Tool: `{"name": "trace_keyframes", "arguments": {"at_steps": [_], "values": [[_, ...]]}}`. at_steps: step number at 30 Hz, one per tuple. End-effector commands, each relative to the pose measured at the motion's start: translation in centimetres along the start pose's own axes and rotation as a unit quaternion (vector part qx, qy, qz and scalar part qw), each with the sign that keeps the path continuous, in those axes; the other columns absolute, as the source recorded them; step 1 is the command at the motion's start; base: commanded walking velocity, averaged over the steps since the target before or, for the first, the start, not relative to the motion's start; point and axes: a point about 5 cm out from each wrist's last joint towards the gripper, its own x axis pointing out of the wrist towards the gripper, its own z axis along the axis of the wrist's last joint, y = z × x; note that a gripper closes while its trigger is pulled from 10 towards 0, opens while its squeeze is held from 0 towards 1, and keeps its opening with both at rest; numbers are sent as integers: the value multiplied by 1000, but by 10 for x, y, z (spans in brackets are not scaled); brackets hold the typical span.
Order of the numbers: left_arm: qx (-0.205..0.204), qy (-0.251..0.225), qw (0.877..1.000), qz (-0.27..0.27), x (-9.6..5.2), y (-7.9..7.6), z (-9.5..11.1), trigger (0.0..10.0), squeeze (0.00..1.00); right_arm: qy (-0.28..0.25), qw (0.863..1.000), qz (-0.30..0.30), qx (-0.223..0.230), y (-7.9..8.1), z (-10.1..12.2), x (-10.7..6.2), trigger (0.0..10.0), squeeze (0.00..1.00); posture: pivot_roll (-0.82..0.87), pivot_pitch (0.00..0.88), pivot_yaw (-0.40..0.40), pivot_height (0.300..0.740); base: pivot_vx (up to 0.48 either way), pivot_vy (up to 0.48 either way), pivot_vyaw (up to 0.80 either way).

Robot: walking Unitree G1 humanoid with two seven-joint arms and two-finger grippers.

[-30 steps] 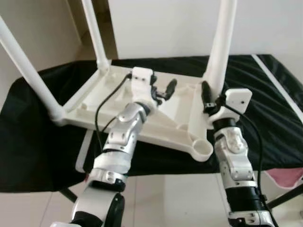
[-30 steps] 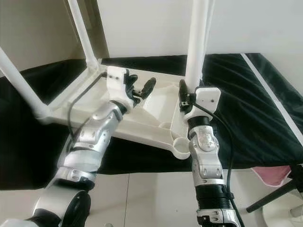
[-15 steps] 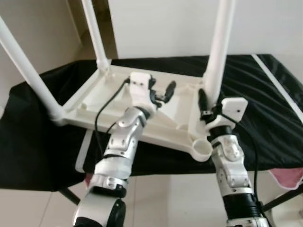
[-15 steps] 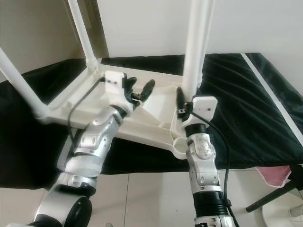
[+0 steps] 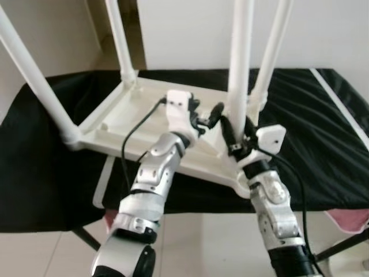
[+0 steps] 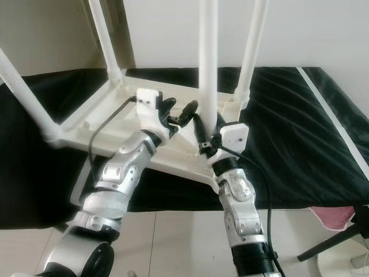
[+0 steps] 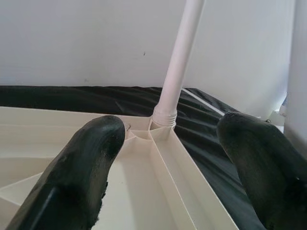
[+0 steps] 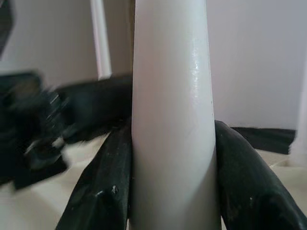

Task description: Building children table

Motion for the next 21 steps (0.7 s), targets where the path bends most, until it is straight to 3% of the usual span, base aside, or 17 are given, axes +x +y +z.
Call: {"name": "trace_keyframes", "arguments": {"at_steps": [1,5,11,16,17,18,21], "values": [[11,-1,994,-108,3,-12,7,10000,0,-1,1000,24,8,5,3,-1,10000,0,-26,0,-16,740,0,0,0],[15,-1,992,-126,3,-14,9,10000,0,3,999,39,14,9,3,-3,10000,0,-26,0,-17,740,0,0,0],[19,3,981,-195,3,-22,17,10000,0,23,995,89,34,14,4,-9,10000,0,-33,0,-25,740,0,0,0],[-26,-8,966,-257,-3,-33,26,10000,0,35,992,108,53,17,3,-11,10000,0,-35,0,-25,740,0,0,0],[-57,-10,954,-295,-7,-41,29,10000,0,39,991,114,59,16,2,-12,10000,0,-36,0,-23,740,0,0,0],[-57,-10,954,-295,-7,-41,29,10000,0,39,991,114,59,16,2,-12,10000,0,-36,0,-23,740,0,0,0],[-98,-15,917,-385,-20,-58,36,10000,0,56,986,144,68,15,3,-13,10000,0,-43,0,-12,740,0,0,0]]}}
